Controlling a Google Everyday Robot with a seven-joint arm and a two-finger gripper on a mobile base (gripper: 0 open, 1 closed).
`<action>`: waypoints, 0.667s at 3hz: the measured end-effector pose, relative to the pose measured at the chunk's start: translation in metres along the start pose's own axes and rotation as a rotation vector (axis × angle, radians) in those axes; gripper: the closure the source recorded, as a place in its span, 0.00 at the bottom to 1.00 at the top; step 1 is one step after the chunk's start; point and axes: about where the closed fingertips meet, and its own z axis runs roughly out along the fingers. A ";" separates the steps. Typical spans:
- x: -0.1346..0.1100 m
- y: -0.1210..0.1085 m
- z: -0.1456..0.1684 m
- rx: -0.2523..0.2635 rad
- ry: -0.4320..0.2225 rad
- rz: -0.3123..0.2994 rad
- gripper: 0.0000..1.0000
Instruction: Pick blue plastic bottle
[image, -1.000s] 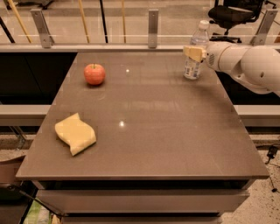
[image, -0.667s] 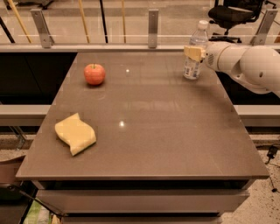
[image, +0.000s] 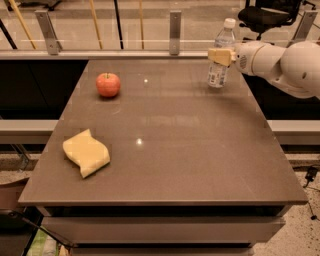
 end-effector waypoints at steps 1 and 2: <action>-0.022 -0.003 -0.003 -0.072 0.017 -0.017 1.00; -0.047 -0.001 -0.007 -0.142 0.028 -0.054 1.00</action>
Offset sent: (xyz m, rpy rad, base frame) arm -0.0015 -0.0073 0.0809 -0.0709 0.0041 0.2297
